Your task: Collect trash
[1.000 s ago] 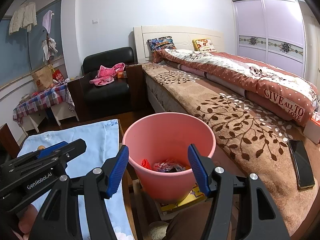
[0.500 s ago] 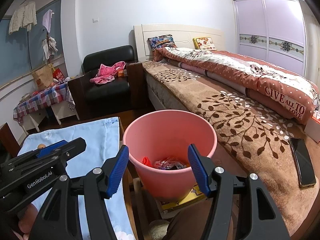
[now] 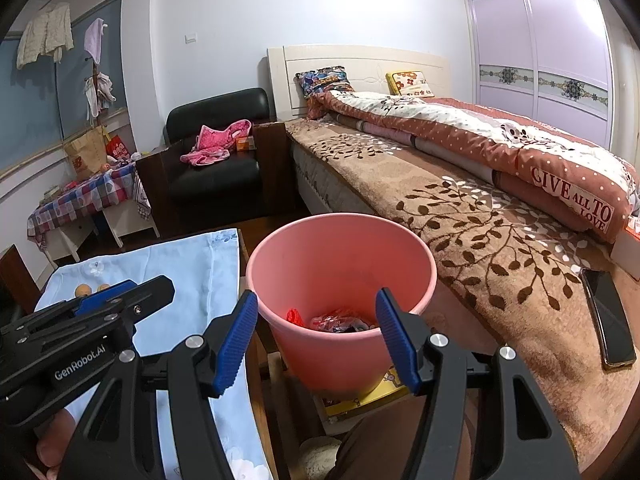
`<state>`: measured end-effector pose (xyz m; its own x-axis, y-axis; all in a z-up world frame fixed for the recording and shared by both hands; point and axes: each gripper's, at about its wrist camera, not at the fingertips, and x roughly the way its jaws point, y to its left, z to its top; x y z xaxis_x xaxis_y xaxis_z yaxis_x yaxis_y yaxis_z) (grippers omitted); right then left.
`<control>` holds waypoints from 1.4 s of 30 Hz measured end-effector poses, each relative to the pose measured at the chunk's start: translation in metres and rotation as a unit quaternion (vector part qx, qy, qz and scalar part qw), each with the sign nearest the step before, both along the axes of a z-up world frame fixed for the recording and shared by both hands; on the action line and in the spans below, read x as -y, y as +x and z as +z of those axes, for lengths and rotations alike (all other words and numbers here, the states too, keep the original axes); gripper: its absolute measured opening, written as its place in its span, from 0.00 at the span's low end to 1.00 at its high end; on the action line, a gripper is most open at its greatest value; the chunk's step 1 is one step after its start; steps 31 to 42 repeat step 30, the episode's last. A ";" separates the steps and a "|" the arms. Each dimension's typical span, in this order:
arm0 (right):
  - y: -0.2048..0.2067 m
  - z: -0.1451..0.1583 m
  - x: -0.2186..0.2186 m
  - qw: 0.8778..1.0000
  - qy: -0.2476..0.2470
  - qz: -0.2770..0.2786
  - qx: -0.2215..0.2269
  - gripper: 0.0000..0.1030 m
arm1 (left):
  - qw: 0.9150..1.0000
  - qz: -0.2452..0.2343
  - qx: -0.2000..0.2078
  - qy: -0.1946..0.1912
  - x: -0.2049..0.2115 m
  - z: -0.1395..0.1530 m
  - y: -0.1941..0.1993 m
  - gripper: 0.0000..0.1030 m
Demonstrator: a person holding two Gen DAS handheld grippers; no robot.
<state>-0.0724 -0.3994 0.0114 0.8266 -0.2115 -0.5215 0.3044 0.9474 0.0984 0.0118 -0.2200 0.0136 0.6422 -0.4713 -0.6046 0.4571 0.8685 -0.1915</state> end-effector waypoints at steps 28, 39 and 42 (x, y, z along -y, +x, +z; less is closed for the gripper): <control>0.022 -0.011 -0.006 1.000 0.011 0.007 -0.023 0.59 | 1.000 0.011 -0.021 0.013 -0.003 -0.012 0.011 0.42; 0.023 -0.011 -0.008 1.000 0.009 0.013 -0.024 0.59 | 1.000 0.019 -0.020 0.011 -0.008 -0.011 0.015 0.42; 0.023 -0.011 -0.008 1.000 0.009 0.013 -0.024 0.59 | 1.000 0.019 -0.020 0.011 -0.008 -0.011 0.015 0.42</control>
